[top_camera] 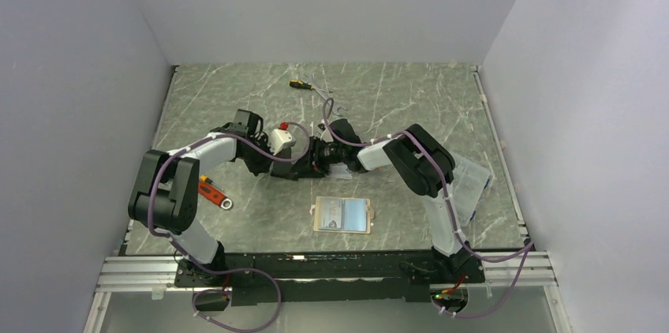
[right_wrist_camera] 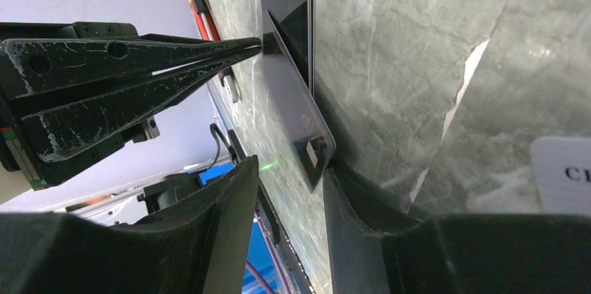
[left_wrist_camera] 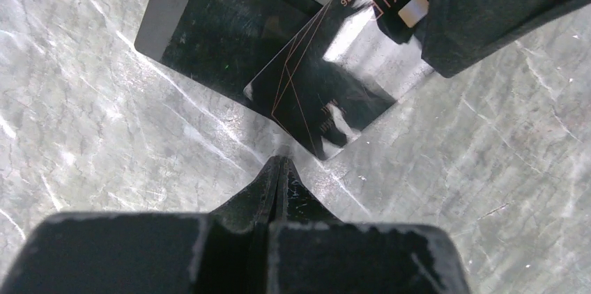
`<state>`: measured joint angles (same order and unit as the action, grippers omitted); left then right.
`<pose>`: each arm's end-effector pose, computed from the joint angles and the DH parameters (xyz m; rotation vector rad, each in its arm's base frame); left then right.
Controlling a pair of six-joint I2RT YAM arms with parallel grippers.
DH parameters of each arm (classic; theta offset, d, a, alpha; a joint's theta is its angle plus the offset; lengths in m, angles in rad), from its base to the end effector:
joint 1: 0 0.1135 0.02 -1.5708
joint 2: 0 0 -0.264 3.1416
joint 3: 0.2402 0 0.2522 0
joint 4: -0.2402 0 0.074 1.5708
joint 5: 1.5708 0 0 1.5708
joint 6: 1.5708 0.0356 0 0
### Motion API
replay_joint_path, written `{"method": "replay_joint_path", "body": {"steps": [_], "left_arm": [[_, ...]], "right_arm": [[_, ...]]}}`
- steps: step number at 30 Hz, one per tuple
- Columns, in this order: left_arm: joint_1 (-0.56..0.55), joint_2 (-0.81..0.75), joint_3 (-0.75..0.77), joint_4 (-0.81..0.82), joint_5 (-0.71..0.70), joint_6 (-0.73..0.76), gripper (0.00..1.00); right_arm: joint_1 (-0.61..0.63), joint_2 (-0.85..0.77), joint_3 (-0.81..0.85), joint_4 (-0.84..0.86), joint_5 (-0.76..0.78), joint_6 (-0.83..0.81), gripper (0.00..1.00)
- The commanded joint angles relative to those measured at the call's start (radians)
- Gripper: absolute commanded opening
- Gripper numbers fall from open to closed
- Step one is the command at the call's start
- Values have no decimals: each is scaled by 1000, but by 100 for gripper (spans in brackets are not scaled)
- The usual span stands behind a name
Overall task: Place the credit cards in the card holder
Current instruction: Pick up the credit card from the center of the board.
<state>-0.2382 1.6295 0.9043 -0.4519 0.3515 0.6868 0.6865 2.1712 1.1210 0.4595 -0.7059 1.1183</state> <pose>0.2885 -0.0827 0.1603 1.2723 2.3405 -0.3428 0.3156 0.2885 0.0924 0.0567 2.5937 1.6469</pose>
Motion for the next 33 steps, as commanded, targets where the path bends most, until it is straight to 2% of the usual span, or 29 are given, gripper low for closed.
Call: {"method": "replay_joint_path", "body": {"steps": [1,10,18,33], "left_arm": [[-34,19,-6,25,-48,15,0],[-28,6,-1,7,-36,20,0],[-13,-52,82,-103,122,-10,0],[-55,43,27,-43,17,21,0]], "right_arm": [[-2,-64,-22,23,22,-28,42],[-33,-109,-86,36,27,-31,44],[-34,-67,-64,42,20,-25,45],[-13,-23,-11,26,24,-17,45]]}}
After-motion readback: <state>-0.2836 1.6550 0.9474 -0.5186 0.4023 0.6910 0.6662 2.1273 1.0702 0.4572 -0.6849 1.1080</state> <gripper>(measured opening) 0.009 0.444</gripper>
